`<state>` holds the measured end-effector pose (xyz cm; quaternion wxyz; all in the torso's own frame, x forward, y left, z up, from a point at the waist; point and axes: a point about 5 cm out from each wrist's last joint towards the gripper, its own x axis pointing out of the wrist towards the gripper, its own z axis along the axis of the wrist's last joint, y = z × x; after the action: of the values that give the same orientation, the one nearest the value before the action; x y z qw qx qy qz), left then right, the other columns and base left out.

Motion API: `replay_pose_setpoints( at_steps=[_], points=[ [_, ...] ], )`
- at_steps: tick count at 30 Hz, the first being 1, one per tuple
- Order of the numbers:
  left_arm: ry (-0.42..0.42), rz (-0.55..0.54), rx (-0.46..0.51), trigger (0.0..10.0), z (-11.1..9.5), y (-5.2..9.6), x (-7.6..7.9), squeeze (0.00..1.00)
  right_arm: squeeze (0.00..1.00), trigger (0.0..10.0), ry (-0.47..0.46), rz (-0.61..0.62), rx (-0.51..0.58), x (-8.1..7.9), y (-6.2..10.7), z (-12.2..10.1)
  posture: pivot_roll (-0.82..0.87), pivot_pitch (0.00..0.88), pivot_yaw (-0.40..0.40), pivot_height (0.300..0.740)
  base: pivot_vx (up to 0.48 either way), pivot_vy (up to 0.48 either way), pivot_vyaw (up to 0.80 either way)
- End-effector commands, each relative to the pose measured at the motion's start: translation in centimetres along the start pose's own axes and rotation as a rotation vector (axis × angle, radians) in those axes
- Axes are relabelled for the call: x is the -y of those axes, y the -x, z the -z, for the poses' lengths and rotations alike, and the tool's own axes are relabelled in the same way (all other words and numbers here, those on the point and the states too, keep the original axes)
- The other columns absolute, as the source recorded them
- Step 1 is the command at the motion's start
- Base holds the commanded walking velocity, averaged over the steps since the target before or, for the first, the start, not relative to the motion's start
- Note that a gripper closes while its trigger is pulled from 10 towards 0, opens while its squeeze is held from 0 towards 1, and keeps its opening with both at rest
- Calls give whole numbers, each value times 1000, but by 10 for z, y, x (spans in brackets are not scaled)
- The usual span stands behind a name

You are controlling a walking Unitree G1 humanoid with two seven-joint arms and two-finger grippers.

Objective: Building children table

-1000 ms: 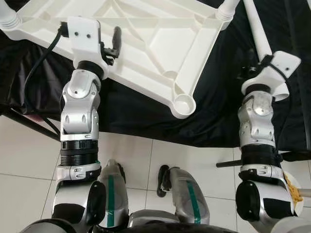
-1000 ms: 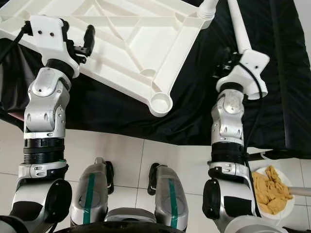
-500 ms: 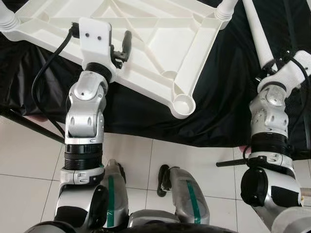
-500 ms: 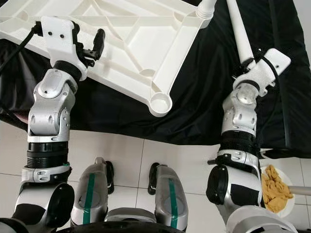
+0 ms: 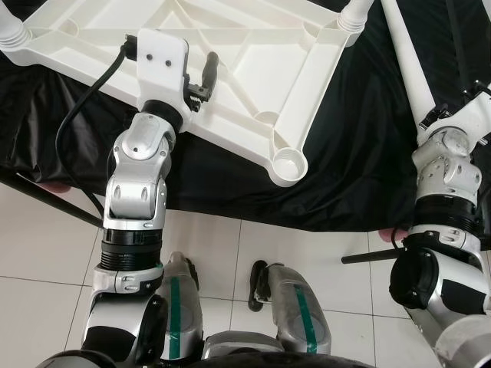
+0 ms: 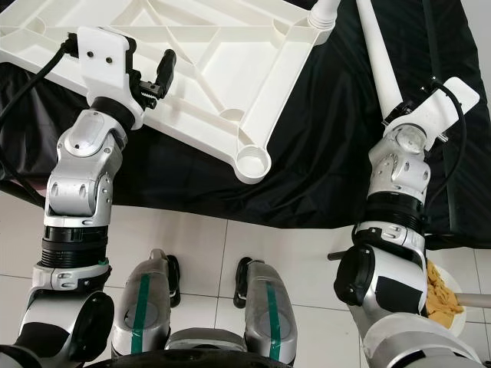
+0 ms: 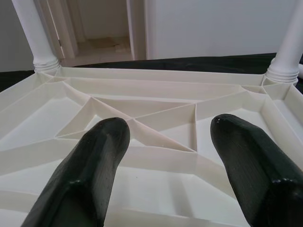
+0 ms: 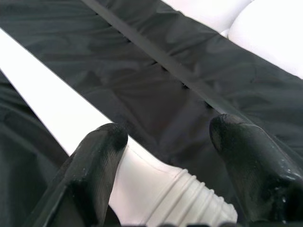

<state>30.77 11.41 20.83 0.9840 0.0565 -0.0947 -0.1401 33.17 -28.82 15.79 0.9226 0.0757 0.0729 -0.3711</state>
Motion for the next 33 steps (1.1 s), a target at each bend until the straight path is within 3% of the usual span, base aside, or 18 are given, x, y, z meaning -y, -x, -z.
replay_pose_setpoints(
  at_steps=[1, 7, 22, 33],
  points=[
    [2, 17, -3, 10000, -1, 0, 3, 0, 0, 10000, 6, -18, -37, -1, 1, 6, 87, 55, -64, 740, 0, 0, 0],
    [8, 16, 3, 10000, -3, 0, 4, 0, 0, 10000, 56, -127, -176, -8, 6, 26, 84, 50, -66, 740, 0, 0, 0],
    [15, 23, 15, 10000, -7, -2, 8, 0, 0, 10000, 63, -280, -416, -10, 3, 27, 72, 50, -70, 740, 0, 0, 0],
    [23, 11, 30, 10000, -11, -4, 8, 0, 0, 10000, -25, -386, -606, -21, 9, 26, 65, 60, -74, 740, 0, 0, 0]
  ],
)
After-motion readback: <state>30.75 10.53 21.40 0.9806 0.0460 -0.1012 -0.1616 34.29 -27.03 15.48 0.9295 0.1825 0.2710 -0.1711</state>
